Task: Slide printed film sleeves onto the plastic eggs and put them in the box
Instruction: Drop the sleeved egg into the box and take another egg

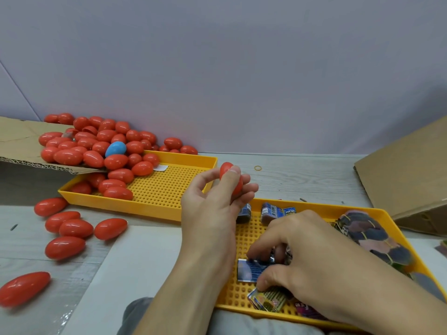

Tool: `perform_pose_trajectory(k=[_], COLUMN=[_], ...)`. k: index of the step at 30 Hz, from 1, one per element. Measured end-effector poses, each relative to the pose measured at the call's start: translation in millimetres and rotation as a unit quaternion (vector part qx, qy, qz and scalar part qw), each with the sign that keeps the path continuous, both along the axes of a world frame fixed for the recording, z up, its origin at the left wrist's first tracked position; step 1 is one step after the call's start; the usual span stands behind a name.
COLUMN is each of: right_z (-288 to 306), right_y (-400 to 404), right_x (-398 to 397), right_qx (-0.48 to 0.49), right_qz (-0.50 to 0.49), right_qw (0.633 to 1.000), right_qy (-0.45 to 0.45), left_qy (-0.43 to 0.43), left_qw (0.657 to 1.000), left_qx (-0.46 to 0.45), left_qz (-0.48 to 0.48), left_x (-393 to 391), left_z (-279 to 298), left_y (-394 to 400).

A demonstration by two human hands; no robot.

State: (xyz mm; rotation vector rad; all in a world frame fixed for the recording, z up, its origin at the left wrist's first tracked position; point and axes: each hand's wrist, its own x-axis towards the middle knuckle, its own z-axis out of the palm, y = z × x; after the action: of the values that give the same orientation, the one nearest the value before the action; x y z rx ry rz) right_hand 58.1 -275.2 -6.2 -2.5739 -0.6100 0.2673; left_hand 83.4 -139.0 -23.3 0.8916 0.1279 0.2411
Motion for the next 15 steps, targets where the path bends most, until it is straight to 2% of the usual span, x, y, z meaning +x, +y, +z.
perform_pose_trajectory(k=[6, 15], right_z=[-1.5, -5.5], right_y=[1.6, -1.9], right_x=[-0.1, 1.6], right_qx=[-0.003, 0.053], right_qz=[-0.015, -0.01], right_qw=[1.0, 0.998], right_qy=[0.022, 0.045], left_qy=[0.003, 0.009], left_qw=[1.0, 1.0], left_qx=[0.003, 0.012], left_qz=[-0.003, -0.002], left_x=[0.7, -0.5], left_z=[0.1, 1.0], left_y=[-0.9, 0.3])
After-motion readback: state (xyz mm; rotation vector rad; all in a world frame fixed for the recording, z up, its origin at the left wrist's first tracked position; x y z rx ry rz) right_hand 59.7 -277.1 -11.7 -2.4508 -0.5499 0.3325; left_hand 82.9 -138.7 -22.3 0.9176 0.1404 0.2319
